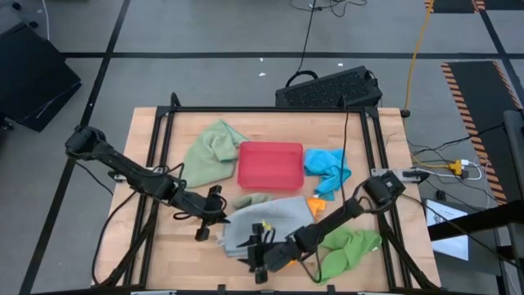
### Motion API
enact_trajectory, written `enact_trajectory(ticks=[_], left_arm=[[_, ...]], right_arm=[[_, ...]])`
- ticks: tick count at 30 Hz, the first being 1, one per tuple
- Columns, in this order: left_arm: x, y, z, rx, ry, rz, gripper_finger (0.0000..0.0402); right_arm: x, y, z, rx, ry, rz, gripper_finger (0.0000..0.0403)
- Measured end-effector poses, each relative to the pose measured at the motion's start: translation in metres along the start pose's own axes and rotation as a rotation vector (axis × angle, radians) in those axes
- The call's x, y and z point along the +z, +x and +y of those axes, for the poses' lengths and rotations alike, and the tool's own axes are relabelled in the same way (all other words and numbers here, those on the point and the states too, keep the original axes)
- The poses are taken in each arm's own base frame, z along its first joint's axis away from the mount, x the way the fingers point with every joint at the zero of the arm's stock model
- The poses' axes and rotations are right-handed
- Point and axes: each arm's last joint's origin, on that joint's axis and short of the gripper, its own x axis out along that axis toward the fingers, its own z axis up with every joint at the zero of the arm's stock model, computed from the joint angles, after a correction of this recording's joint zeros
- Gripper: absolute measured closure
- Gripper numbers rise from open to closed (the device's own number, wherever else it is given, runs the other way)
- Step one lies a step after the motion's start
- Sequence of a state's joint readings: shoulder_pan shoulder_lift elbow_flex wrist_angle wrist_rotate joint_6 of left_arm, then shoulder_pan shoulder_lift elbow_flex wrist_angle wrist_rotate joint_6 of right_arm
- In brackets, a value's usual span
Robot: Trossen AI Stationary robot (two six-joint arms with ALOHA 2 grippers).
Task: Fold microfiber towels
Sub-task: Fold the gray microfiber cloth
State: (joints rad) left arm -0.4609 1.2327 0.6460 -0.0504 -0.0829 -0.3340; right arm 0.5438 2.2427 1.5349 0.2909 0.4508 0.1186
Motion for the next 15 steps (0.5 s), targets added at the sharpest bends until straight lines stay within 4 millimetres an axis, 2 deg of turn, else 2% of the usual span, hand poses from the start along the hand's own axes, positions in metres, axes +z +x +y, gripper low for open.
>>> enact_trajectory(ticks=[7,15], left_arm=[[0.000,0.000,0.001,0.022,-0.037,-0.006,0.0396],[0.000,0.000,0.001,0.036,-0.045,-0.014,0.0382]], right_arm=[[-0.008,0.026,0.013,0.003,-0.104,0.003,0.0215],[-0.025,0.042,0.008,-0.012,-0.118,0.031,0.0156]])
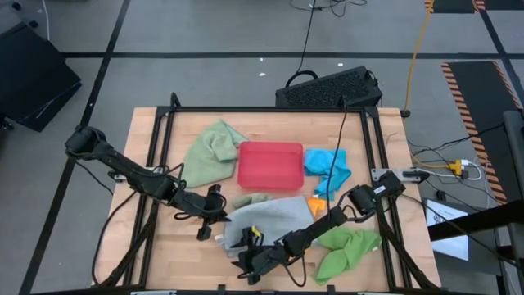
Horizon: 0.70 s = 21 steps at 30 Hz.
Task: Fold microfiber towels
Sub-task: Fold the gray microfiber cloth
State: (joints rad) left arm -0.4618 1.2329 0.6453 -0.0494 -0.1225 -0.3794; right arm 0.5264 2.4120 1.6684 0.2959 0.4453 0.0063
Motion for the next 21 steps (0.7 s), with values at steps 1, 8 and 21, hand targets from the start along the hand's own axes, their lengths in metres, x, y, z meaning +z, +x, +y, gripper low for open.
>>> enact_trajectory(ticks=[1,8,21], left_arm=[[0.000,0.000,0.000,0.001,0.000,-0.001,0.0385],[0.000,0.000,0.000,0.006,-0.001,-0.003,0.0388],[-0.001,0.000,-0.003,0.001,0.006,0.000,0.0391]], right_arm=[[-0.002,0.002,0.000,-0.003,0.004,-0.005,0.0153],[-0.012,0.010,-0.009,0.024,0.013,0.042,0.0176],[-0.027,0.011,-0.017,0.065,0.105,0.131,0.0375]])
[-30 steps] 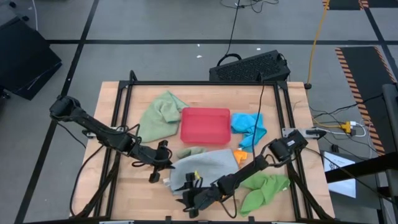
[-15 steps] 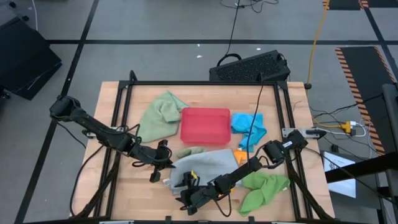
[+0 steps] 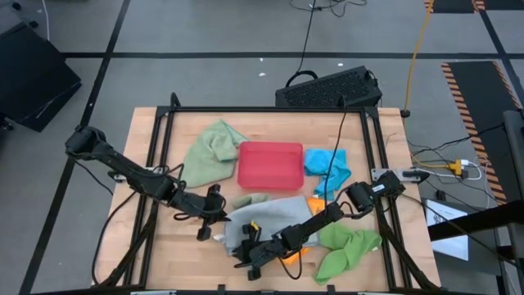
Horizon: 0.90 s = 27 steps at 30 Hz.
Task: Fold microfiber towels
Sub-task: Fold the gray microfiber cloth
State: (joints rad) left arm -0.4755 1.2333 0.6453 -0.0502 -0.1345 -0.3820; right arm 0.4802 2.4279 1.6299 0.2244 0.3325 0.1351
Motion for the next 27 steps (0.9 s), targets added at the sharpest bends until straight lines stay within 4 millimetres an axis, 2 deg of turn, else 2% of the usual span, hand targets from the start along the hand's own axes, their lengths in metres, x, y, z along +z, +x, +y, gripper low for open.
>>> enact_trajectory(ticks=[3,11,18,23,27], left_arm=[[-0.004,0.002,-0.005,-0.012,-0.008,0.015,0.0380],[-0.024,0.011,-0.029,0.015,-0.056,0.041,0.0377],[-0.035,0.026,-0.047,-0.010,-0.075,0.010,0.0372],[-0.040,0.030,-0.048,0.009,-0.060,0.029,0.0313],[-0.041,0.023,-0.035,0.161,-0.030,0.050,0.0246]], right_arm=[[0.001,-0.003,0.002,0.013,-0.002,0.009,0.0397],[0.010,-0.026,0.008,0.065,-0.040,0.116,0.0390],[0.013,-0.031,0.014,0.088,-0.031,0.105,0.0350],[0.013,-0.032,0.017,0.094,-0.024,0.102,0.0315],[0.013,-0.032,0.018,0.098,-0.027,0.099,0.0303]])
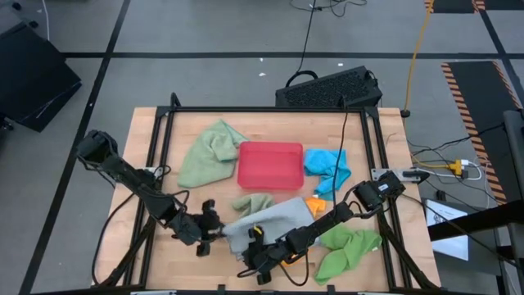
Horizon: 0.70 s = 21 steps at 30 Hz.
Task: Fold microfiber towels
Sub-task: Fold the gray microfiber cloth
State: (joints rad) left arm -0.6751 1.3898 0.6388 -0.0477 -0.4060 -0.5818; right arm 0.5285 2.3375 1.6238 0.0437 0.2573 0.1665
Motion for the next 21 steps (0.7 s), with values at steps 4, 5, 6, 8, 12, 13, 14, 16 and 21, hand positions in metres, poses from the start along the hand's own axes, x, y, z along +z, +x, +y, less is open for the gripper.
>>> enact_trajectory(ticks=[4,5,6,8,12,13,14,16,21], left_arm=[[0.004,-0.013,0.017,0.178,-0.012,-0.033,0.0194],[0.006,-0.017,0.020,0.199,-0.024,-0.047,0.0184],[0.009,-0.020,0.021,0.200,-0.038,-0.065,0.0175],[0.012,-0.026,0.021,0.173,-0.044,-0.081,0.0163],[0.011,-0.032,0.013,0.073,-0.030,-0.060,0.0158],[0.009,-0.032,0.009,0.041,-0.021,-0.052,0.0161],[0.006,-0.032,0.003,0.013,-0.011,-0.047,0.0165],[0.000,-0.028,-0.011,-0.044,0.010,-0.056,0.0174],[-0.020,-0.009,-0.048,-0.146,0.092,-0.123,0.0204]], right_arm=[[0.000,0.000,0.000,0.001,-0.002,-0.001,0.0305],[0.000,0.000,0.000,0.001,-0.002,-0.001,0.0306],[0.000,0.000,0.000,0.000,-0.002,-0.001,0.0307],[0.000,0.000,0.000,0.001,-0.002,-0.002,0.0307],[0.000,-0.001,0.002,-0.001,-0.003,-0.004,0.0307],[0.000,-0.001,0.002,-0.001,0.002,-0.004,0.0307],[0.000,-0.001,0.002,0.000,0.010,-0.004,0.0307],[0.000,-0.001,0.002,-0.001,0.033,-0.004,0.0307],[0.000,-0.001,0.004,-0.018,0.089,-0.009,0.0307]])
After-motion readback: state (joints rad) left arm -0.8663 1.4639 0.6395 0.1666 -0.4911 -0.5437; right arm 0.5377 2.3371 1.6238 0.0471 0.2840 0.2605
